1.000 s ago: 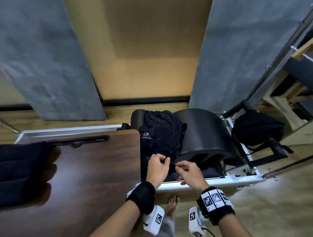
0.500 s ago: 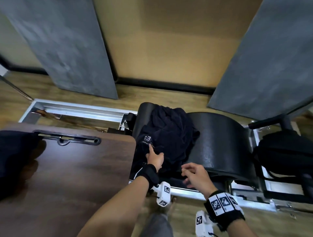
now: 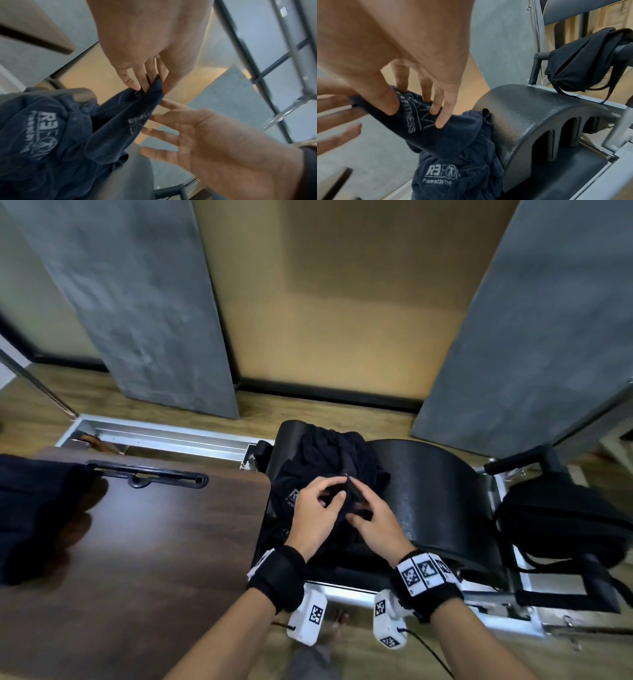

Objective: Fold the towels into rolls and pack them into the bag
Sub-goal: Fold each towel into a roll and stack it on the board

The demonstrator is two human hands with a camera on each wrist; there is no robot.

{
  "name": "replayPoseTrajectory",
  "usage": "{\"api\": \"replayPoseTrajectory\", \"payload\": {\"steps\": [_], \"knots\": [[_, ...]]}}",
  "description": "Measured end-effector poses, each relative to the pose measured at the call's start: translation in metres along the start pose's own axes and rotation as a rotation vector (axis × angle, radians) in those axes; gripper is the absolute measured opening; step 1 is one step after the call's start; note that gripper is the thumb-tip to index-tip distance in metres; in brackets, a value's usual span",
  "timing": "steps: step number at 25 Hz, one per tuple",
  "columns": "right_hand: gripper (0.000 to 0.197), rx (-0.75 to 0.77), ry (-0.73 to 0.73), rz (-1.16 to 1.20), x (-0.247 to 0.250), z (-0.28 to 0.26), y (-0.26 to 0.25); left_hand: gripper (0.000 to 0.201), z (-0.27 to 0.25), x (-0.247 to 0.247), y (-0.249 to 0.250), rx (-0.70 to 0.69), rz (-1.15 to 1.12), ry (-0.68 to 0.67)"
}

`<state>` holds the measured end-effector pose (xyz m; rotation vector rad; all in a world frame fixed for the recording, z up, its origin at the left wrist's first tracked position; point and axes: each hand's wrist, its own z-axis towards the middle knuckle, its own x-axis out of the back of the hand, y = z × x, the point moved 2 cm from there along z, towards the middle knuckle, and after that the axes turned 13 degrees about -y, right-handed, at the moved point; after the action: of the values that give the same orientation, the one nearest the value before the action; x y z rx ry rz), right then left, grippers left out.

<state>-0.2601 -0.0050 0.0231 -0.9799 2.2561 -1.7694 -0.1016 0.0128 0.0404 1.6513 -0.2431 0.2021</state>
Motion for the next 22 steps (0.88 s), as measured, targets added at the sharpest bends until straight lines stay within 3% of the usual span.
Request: {"api": "replayPoseTrajectory", "payload": {"steps": [4, 8, 10, 14, 18, 22], "knots": [[0.089, 0.16, 0.027, -0.01, -0.01, -0.049, -0.034, 0.036, -0.047, 0.017, 0.058, -0.162, -0.033, -0.084], [0.036, 0.303, 0.239, -0.035, -0.022, -0.108, -0.064, 0.032, -0.106, 0.032, 0.101, -0.263, -0.076, -0.148], [0.021, 0.357, 0.303, -0.016, -0.031, -0.141, -0.081, 0.031, -0.139, 0.04, 0.115, -0.292, -0.094, -0.146], [0.023, 0.484, 0.195, 0.143, -0.055, -0.198, -0.115, 0.036, -0.197, 0.066, 0.133, -0.353, -0.133, -0.152], [0.027, 0.519, 0.058, 0.225, -0.083, -0.227, -0.144, 0.044, -0.248, 0.089, 0.133, -0.407, 0.094, -0.159], [0.038, 0.473, 0.011, 0.256, -0.116, -0.242, -0.157, 0.022, -0.277, 0.114, 0.123, -0.456, 0.12, -0.119]]}}
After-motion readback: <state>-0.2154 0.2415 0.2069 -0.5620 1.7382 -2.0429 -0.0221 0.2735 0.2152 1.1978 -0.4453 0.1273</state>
